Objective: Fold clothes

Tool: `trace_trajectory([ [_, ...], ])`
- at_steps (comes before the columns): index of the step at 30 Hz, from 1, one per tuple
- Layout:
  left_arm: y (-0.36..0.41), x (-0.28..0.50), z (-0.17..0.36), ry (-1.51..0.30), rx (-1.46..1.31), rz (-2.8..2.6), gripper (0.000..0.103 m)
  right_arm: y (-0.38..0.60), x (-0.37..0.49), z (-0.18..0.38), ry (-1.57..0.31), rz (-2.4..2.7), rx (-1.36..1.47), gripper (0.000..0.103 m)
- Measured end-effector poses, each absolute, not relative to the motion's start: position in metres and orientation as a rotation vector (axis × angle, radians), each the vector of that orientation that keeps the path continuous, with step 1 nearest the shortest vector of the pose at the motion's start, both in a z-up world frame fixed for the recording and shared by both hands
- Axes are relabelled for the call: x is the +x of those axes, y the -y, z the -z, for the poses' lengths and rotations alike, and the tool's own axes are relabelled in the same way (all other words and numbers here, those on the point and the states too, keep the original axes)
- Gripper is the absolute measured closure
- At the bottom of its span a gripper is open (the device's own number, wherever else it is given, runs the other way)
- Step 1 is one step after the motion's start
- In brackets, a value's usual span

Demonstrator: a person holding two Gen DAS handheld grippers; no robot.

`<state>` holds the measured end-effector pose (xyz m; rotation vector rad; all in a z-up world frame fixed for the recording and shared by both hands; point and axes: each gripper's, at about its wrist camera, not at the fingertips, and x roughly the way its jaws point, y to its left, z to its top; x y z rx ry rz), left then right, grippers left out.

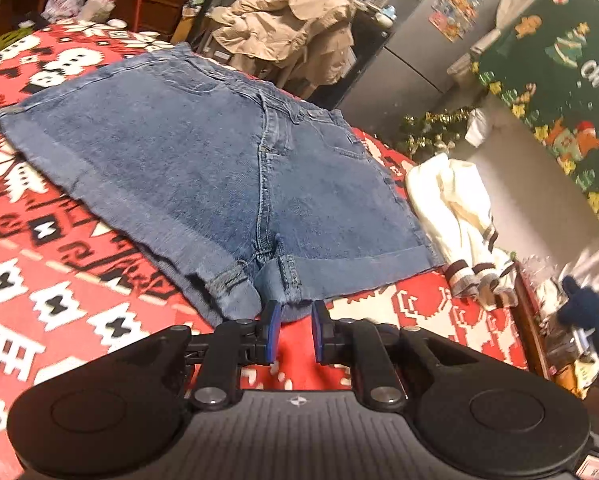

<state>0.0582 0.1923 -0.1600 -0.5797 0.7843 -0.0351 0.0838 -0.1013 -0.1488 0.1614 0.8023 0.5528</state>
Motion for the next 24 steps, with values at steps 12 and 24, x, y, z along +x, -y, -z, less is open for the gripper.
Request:
trace_trajectory([
  [12, -0.213, 0.020, 0.090, -0.734, -0.588, -0.085, 0.084, 0.133, 0.062, 0.076, -0.807, -0.456, 0.164, 0.079],
  [24, -0.217, 0.010, -0.009, -0.713, -0.469, -0.096, 0.040, 0.147, 0.035, -0.036, -0.676, -0.405, 0.030, 0.049],
])
